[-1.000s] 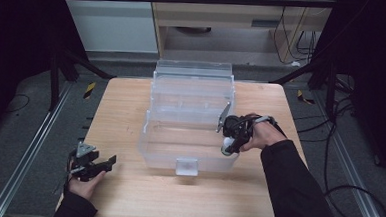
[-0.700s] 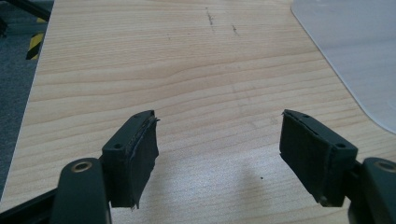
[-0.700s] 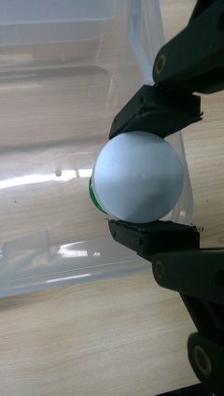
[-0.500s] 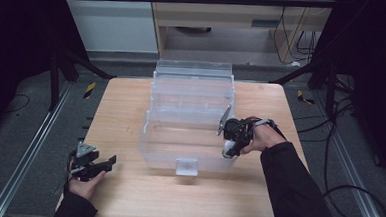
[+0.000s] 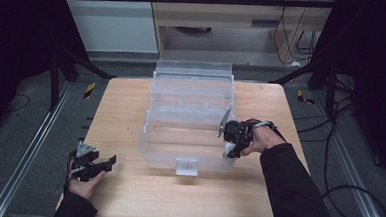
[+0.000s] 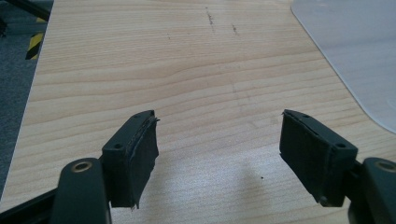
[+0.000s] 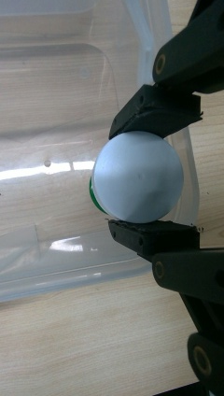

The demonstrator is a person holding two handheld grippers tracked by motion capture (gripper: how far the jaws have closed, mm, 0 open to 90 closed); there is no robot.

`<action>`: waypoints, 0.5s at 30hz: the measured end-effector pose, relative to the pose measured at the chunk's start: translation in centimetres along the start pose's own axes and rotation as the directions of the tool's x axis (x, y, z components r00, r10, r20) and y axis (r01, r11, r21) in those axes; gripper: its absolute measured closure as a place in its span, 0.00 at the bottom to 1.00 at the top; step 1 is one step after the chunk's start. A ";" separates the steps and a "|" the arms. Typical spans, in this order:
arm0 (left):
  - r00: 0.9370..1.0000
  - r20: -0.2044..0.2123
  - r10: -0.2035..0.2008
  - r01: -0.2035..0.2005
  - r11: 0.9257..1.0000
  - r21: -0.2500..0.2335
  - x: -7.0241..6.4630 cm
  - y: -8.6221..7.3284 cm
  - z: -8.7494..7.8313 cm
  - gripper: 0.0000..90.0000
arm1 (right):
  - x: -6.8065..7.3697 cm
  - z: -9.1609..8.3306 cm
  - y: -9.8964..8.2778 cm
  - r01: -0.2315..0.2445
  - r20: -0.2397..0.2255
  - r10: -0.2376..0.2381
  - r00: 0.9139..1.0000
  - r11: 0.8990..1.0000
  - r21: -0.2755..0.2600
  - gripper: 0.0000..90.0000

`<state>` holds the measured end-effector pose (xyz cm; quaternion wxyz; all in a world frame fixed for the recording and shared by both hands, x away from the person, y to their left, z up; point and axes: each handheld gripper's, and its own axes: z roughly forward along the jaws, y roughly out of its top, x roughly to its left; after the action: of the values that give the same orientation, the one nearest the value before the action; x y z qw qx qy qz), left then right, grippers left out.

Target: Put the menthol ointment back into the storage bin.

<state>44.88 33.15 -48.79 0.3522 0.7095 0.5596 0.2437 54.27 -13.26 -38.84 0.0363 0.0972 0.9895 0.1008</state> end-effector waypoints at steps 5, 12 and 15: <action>1.000 0.000 -0.001 0.001 1.000 0.000 0.0 0.0 0.0 0.30 | 0.0 0.3 0.1 -0.004 -0.005 0.004 1.000 1.000 0.003 0.56; 1.000 0.001 -0.001 0.001 1.000 0.000 0.0 0.0 0.0 0.30 | -0.1 0.5 0.1 -0.010 -0.004 0.010 1.000 1.000 0.011 0.55; 1.000 0.000 0.000 0.000 1.000 0.001 0.0 0.0 0.0 0.30 | -0.1 0.3 0.0 -0.013 -0.001 0.013 1.000 1.000 0.005 0.55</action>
<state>44.88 33.18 -48.80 0.3520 0.7096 0.5598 0.2434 54.38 -13.23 -39.09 0.0349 0.1037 0.9891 0.0985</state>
